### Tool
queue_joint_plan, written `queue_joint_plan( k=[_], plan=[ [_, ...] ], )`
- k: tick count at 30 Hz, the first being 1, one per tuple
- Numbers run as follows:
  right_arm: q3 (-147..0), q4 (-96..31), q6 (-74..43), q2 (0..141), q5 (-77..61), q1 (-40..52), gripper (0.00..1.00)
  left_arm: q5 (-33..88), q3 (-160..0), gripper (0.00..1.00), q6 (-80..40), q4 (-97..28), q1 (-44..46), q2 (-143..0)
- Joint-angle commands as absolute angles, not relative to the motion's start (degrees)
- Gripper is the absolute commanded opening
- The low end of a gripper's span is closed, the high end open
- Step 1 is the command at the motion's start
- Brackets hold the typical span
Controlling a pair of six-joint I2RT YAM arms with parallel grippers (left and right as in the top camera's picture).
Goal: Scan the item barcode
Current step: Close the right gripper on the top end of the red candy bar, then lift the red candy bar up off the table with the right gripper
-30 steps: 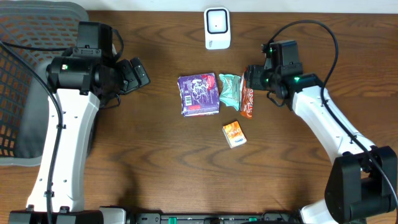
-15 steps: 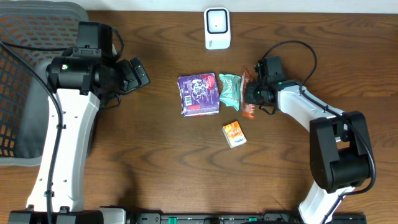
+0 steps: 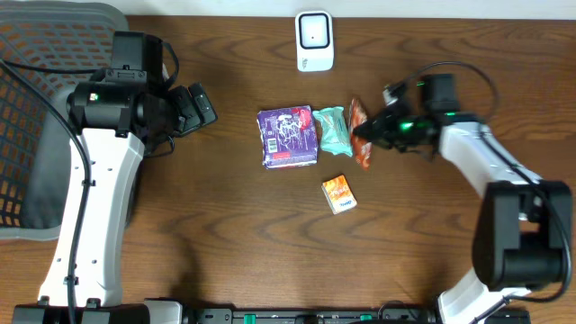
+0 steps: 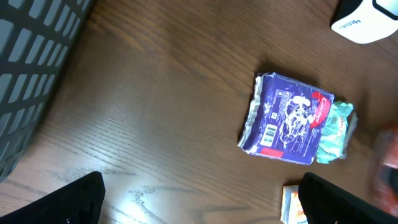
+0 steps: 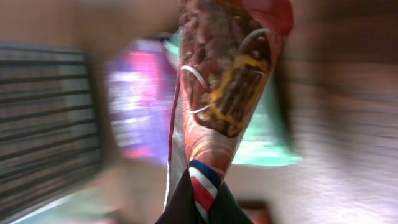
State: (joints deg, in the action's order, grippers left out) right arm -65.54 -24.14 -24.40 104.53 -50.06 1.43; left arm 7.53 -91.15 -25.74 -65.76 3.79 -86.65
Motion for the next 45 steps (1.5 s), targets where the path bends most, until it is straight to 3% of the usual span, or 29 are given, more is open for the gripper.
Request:
queue_joint_plan(
  k=[1,5,23,45],
  plan=[
    [-66.5,-24.1,-26.0,102.7,-78.0,-3.3,0.01,7.2,-91.2,0.99,-26.2,-65.9,3.6,-86.8],
    [-66.5,-24.0,-22.4,102.7,-89.6,-4.6,0.01,7.2,-91.2,0.99,-26.2,-66.0,3.6,-86.8],
    [-66.4,-24.3,-21.0,102.7,-89.5,15.4,0.01,7.2,-91.2,0.99,-26.2,-66.0,3.6,-86.8],
    [-66.4,-12.3,-25.9,102.7,-89.5,18.2,0.01,7.2,-91.2,0.99,-26.2,-66.0,3.6,-86.8]
  ],
)
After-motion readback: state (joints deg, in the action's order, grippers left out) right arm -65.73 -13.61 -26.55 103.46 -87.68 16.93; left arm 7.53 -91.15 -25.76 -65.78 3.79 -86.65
